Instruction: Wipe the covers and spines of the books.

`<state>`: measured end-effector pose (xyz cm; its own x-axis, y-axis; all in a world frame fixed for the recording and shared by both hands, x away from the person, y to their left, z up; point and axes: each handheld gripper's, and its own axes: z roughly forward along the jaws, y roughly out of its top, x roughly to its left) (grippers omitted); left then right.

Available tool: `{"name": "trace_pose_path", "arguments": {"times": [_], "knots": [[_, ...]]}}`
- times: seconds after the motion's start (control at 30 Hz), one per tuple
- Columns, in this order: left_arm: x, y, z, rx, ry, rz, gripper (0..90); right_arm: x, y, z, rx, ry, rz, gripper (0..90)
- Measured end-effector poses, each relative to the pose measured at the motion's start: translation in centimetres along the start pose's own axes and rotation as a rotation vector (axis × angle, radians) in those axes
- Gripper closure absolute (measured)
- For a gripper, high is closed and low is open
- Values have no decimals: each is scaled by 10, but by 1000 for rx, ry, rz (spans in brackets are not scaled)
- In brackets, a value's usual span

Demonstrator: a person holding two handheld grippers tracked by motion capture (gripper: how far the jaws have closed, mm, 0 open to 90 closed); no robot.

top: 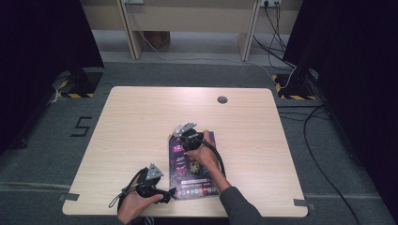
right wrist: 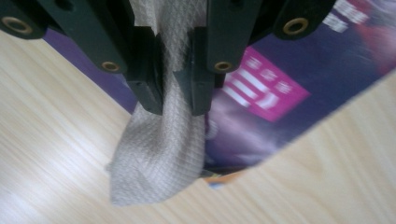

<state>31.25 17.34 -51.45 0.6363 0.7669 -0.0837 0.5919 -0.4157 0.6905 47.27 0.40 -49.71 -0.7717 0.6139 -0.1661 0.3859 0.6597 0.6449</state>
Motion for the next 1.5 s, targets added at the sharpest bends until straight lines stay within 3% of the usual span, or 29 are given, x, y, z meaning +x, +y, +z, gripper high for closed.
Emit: {"name": "trace_pose_path", "arguments": {"times": [0.2,0.67,0.83,0.93,1.0,1.1,1.2,1.3,1.33,1.4,1.5], "knots": [[0,0,0,2,1,0,68,17,8,4,-9,39,-21,769],[0,1,0,4,4,4,69,16,9,5,-9,56,-18,767],[0,0,0,3,1,-1,67,29,6,-2,-10,118,-62,766],[0,0,0,3,2,-1,66,32,3,-5,-14,128,-90,765],[-1,0,0,0,8,0,66,30,1,-6,-20,137,-69,762],[0,1,0,4,4,2,67,19,-2,-6,-13,105,-63,761],[-1,0,0,2,6,-1,67,1,-7,-6,-10,54,-20,761],[0,1,0,4,4,0,66,-9,-10,-7,-3,39,32,761],[0,1,0,4,4,1,66,-9,-11,-7,-9,39,37,763],[0,1,0,4,2,0,66,-3,-9,-8,7,19,-1,766],[0,1,0,4,4,-1,63,6,-8,-9,-2,57,-15,765]]}}
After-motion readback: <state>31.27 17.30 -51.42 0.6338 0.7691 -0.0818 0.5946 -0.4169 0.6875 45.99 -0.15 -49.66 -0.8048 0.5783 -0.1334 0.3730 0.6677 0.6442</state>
